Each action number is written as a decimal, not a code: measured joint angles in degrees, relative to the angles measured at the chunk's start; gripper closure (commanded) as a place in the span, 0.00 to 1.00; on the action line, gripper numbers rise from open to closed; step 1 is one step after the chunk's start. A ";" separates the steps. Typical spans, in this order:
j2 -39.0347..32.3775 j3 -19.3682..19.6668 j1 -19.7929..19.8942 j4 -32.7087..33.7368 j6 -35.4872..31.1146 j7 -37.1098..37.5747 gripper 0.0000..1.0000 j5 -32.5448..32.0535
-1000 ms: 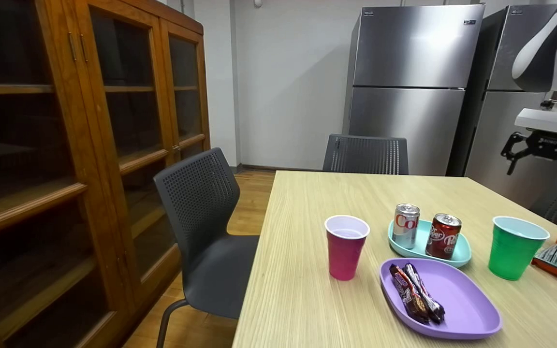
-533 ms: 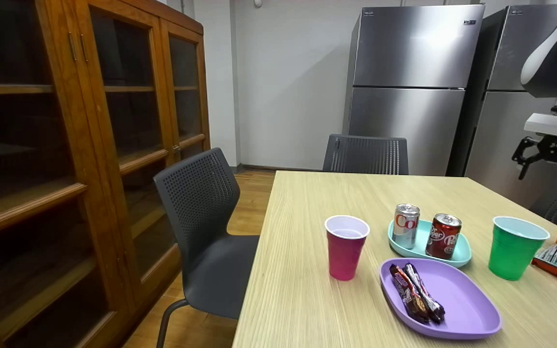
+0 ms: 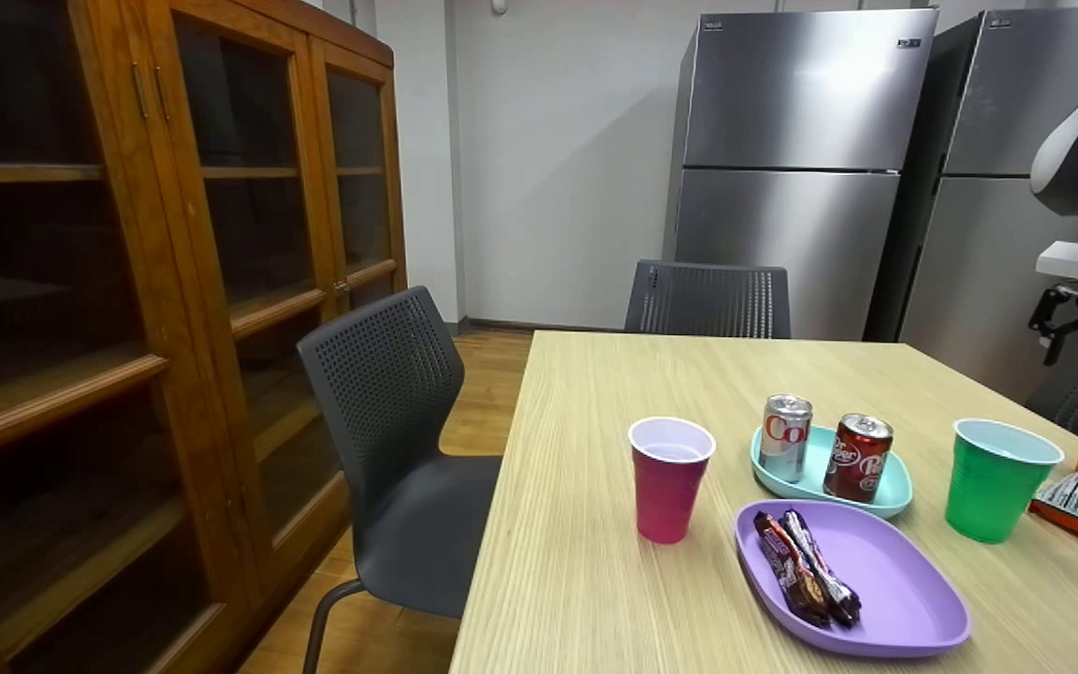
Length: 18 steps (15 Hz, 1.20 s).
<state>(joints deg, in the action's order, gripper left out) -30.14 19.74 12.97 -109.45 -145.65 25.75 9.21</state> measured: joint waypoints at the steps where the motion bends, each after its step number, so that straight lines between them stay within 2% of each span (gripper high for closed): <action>1: -1.08 0.18 0.13 1.30 0.81 0.80 0.00 0.00; 10: -12.59 1.94 0.96 15.43 7.77 8.43 0.00 -0.01; 18: -19.69 1.99 3.10 25.57 14.05 10.33 0.00 -0.01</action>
<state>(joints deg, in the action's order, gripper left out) -49.83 21.73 16.07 -83.88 -131.60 36.08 9.20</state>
